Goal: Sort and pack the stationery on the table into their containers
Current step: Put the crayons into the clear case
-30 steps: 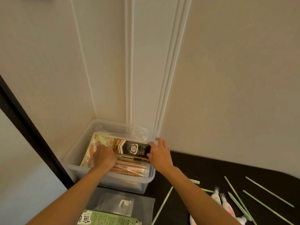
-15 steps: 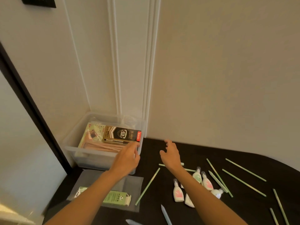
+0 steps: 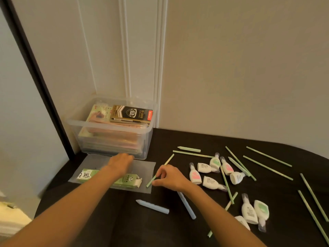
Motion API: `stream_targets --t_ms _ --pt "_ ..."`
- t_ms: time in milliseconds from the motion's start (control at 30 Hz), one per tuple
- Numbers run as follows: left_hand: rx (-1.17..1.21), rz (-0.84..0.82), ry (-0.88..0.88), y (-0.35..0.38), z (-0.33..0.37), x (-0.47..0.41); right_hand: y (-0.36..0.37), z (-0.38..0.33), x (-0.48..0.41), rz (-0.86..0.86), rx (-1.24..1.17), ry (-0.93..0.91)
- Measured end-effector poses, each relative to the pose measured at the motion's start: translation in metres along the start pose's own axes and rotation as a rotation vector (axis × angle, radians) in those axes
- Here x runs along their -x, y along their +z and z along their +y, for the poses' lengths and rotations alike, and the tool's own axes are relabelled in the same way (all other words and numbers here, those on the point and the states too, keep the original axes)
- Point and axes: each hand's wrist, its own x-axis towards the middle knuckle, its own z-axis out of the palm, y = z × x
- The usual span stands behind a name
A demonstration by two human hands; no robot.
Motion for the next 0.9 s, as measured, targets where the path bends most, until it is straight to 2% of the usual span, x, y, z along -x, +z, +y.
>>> stream_targets --t_ms 167,267,367,567,733,900 --pt "0.055 0.005 0.051 0.011 -0.013 -0.022 0.018 -0.006 -0.001 -0.222 0.228 -0.108" --pt "0.119 -0.015 0.104 0.018 -0.02 -0.027 0.032 -0.001 0.0 -0.222 0.269 -0.12" --pt "0.167 -0.049 0.15 0.021 -0.026 -0.031 0.036 0.0 0.004 -0.162 0.259 -0.11" --pt "0.103 -0.111 0.205 0.022 -0.03 -0.025 0.046 -0.002 0.012 0.02 0.271 -0.054" --pt "0.152 0.008 0.211 0.022 -0.019 -0.024 0.046 0.005 0.018 0.102 0.217 -0.029" --pt "0.255 0.22 0.294 -0.002 0.021 -0.008 0.037 0.015 0.03 0.339 -0.018 -0.017"
